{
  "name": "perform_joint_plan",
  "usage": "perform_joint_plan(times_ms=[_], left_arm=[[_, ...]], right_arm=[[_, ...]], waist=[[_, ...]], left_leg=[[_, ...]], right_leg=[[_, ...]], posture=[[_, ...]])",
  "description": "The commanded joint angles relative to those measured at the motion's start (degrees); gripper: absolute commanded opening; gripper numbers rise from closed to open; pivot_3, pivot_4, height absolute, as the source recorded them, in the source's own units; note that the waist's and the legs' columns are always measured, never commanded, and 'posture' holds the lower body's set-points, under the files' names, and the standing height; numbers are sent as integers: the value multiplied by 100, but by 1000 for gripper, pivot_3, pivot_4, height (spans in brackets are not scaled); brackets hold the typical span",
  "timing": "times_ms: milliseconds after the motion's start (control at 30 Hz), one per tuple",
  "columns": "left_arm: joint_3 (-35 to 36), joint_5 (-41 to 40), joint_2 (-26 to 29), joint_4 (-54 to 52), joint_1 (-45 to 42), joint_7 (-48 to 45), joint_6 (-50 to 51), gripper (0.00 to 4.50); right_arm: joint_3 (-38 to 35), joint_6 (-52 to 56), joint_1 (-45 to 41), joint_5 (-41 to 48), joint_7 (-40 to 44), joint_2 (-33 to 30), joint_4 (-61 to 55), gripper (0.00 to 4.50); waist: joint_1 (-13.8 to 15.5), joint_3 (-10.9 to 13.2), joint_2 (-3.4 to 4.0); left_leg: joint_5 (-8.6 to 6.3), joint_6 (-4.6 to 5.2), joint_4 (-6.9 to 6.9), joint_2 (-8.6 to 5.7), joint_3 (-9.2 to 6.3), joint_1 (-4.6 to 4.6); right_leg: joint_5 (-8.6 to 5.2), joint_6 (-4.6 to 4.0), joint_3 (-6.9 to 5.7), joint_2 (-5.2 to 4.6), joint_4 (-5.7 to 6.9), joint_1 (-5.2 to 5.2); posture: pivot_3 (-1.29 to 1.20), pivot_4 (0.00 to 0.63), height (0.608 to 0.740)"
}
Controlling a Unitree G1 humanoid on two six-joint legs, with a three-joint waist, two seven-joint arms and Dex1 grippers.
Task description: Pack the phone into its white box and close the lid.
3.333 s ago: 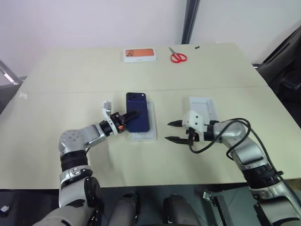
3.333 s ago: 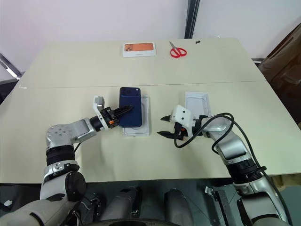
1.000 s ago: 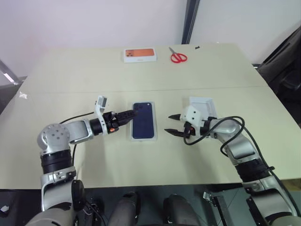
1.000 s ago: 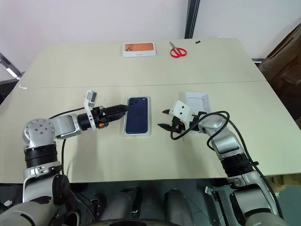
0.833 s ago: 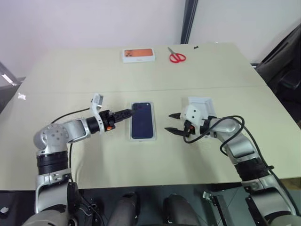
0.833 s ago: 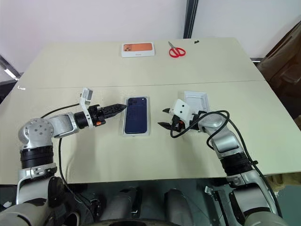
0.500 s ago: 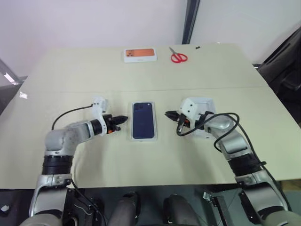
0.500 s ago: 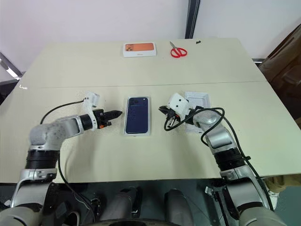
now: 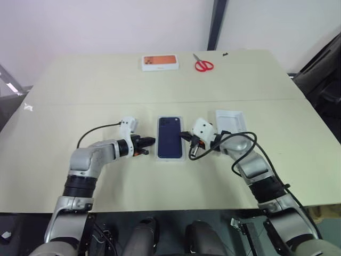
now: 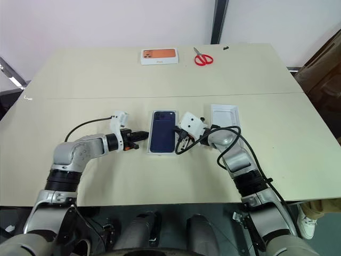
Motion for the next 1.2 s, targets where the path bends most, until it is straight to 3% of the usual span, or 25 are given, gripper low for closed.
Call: perform_joint_plan(times_ms=[33, 300, 667, 1200], left_arm=[[-224, -50, -165, -138, -177, -208, 97, 16], [-504, 197, -706, 230, -486, -264, -94, 16], [-531, 565, -1013, 814, -743, -306, -561, 16], [-289, 581, -808, 532, -593, -553, -773, 16]], right_arm=[[-247, 28, 72, 77, 105, -288, -306, 19], [-589, 86, 487, 116, 235, -938, -580, 19], [-1016, 308, 792, 228, 152, -1271, -889, 19], [-1252, 278, 678, 236, 9, -1470, -779, 19]], waist=[[-2, 0, 0], [4, 0, 0], [29, 0, 0], [-17, 0, 0]], left_leg=[[0, 0, 0, 0, 0, 0], [-2, 4, 4, -1, 1, -1], [-4, 9, 17, 0, 0, -1], [-8, 15, 35, 1, 0, -7]], right_leg=[[0, 0, 0, 0, 0, 0], [0, 0, -1, 0, 0, 3], [0, 1, -3, 1, 0, 12], [-1, 2, -2, 2, 1, 14]], posture=[[0, 150, 740], [0, 150, 740], [0, 150, 740], [0, 150, 740]])
